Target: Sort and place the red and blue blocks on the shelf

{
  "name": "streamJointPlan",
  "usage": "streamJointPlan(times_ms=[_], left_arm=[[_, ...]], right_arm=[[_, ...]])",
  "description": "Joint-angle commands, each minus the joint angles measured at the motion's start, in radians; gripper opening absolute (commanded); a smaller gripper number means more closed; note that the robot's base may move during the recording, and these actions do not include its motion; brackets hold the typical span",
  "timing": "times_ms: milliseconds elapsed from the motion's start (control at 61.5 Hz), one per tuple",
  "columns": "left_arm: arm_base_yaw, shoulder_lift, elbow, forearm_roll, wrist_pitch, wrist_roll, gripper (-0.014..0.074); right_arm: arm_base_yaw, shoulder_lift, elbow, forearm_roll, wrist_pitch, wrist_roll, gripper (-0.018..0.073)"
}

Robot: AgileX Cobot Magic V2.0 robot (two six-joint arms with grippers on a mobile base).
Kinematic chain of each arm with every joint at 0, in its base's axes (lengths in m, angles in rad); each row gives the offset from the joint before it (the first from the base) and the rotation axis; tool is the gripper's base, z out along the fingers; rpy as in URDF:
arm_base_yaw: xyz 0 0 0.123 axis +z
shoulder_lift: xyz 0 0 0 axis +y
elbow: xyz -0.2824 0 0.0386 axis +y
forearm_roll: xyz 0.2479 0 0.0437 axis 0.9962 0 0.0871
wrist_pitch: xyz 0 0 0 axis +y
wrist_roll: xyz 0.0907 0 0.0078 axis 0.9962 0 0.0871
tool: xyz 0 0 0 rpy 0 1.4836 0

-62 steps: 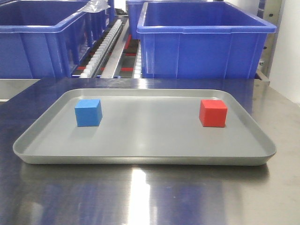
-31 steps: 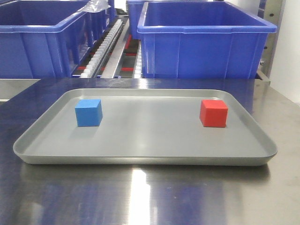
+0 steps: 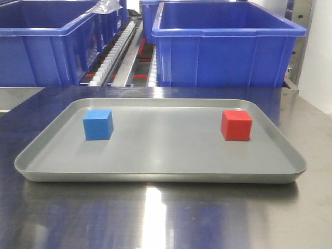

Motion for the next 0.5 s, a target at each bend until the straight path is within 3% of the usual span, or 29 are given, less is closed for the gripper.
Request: streamJointPlan(times_ms=[0,65,244,488], left_arm=[[-0.002,-0.018,0.046,0.000,-0.083,0.000,0.0125],[-0.002,-0.018,0.046,0.000,-0.083,0.000,0.0125],[-0.002,-0.018,0.046,0.000,-0.083,0.000,0.0125],[-0.002,-0.018,0.046,0.000,-0.083,0.000,0.0125]], right_arm=[[0.001,0.078,-0.046,0.127,-0.102,-0.012,0.0055],[0.001,0.133,-0.067,0.176,-0.075,-0.012,0.0058],[0.001,0.334,-0.176,0.178,0.076,-0.012,0.0058],[0.027,0.629,-0.325,0.102,0.302,-0.012,0.0060]])
